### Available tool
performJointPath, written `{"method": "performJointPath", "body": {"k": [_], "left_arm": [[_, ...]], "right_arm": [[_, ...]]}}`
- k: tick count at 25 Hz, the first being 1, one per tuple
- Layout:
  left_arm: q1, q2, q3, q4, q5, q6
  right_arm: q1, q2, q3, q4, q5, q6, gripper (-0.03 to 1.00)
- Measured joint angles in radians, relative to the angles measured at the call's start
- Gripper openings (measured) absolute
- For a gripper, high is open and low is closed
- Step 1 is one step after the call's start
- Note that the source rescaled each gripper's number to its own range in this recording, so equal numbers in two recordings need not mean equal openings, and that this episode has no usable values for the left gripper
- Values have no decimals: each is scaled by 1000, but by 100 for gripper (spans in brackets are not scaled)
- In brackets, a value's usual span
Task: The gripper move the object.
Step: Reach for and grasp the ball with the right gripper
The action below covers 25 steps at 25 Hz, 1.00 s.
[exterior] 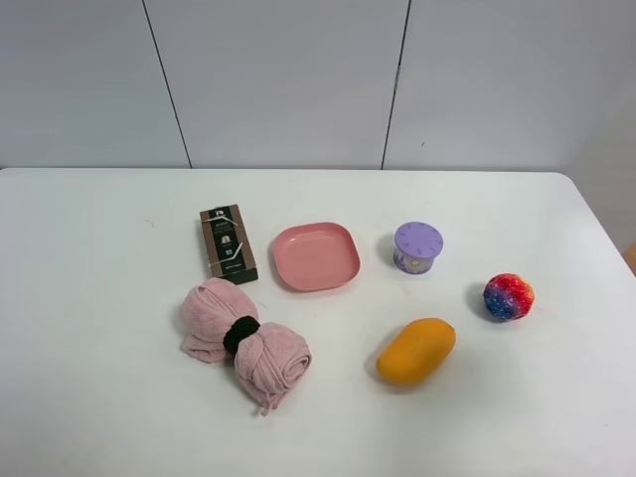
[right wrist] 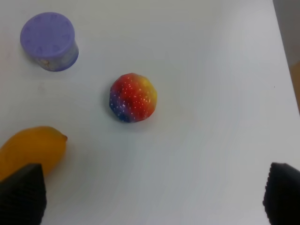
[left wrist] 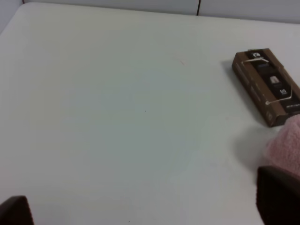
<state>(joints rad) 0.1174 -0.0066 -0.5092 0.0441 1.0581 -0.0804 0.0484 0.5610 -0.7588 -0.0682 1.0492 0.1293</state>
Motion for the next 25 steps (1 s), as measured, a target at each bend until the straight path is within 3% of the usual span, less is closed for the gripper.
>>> {"method": "performJointPath", "body": {"k": [6,12,18,25], "left_arm": [[0,0,0,0,0,0],[0,0,0,0,0,0],[0,0,0,0,0,0],[0,0,0,-1,0,0]], "right_arm": [[0,333,-136,-2,-62,23,100],[0,621,-163,9,-138,23,100],[0,807,-163,18,-260,23,100],[0,974,-163,33,-328,21,100]]}}
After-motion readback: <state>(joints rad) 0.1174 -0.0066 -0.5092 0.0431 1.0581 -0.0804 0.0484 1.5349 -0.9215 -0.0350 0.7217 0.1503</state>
